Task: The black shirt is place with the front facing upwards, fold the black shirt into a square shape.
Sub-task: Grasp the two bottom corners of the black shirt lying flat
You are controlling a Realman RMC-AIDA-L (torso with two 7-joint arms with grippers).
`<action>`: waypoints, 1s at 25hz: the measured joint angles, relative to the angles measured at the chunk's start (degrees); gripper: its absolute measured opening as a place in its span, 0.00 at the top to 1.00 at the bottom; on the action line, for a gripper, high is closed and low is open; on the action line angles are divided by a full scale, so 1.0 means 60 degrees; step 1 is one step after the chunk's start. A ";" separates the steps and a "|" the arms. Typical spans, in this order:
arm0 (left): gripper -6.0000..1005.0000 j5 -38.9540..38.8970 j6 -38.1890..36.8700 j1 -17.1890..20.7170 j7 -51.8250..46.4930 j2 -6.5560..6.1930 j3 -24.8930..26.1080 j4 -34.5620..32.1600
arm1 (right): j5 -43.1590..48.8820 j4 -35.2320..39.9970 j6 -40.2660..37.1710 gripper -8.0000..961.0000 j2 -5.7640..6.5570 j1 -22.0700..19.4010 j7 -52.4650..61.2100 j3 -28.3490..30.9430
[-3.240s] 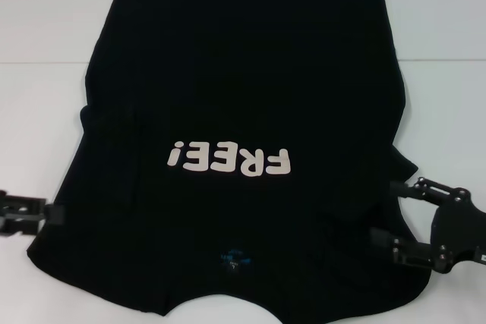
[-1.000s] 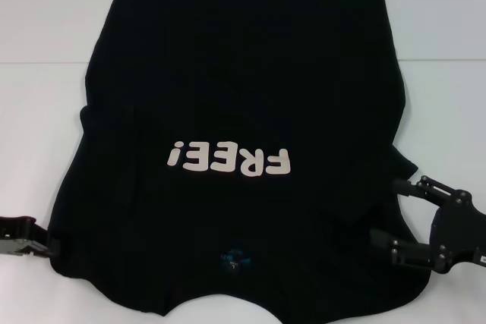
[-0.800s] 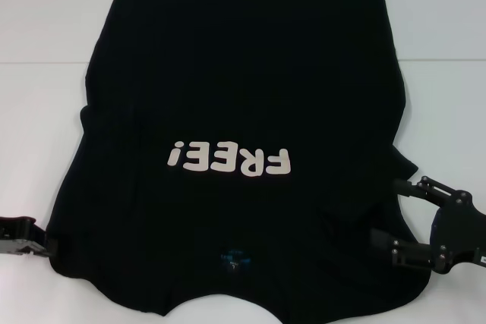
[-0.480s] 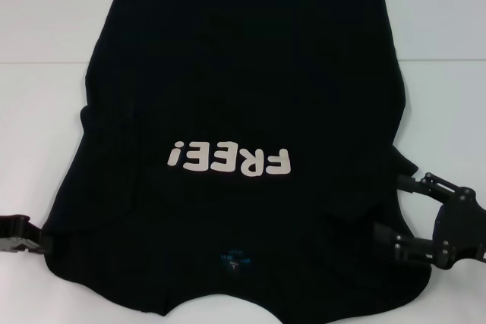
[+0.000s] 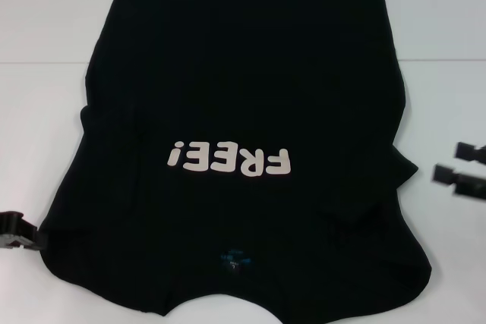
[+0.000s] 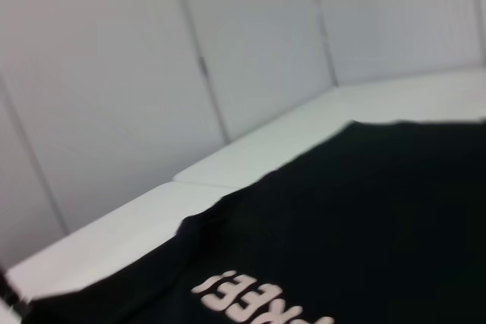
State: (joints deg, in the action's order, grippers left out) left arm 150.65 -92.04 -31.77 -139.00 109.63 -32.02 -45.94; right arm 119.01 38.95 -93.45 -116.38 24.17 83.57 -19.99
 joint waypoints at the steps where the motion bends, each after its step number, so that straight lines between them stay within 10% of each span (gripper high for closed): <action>1: 0.91 -0.0022 -0.0074 -0.0008 0.0069 -0.0012 0.0070 -0.0007 | 0.0013 0.0329 -0.0052 0.02 0.0141 0.0010 0.0861 -0.0037; 7: 0.94 -0.0100 -0.0328 -0.0015 0.0376 -0.0059 0.0378 -0.0061 | 0.1223 0.1161 -0.0315 0.02 0.1157 0.0484 0.5565 -0.1011; 12: 0.94 -0.0105 -0.0507 -0.0001 0.0481 -0.0063 0.0399 -0.0063 | 0.3981 0.1047 -0.0810 0.02 0.1558 0.1578 0.8051 -0.1207; 25: 0.94 -0.0104 -0.0464 -0.0022 0.0536 -0.0064 0.0415 -0.0051 | 0.5261 0.0164 -0.1614 0.02 0.1504 0.2704 0.8972 -0.1801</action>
State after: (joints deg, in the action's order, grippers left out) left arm 150.03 -94.83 -31.91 -135.79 109.24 -29.53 -46.25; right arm 150.58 39.94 -103.13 -107.36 40.40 137.41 -30.79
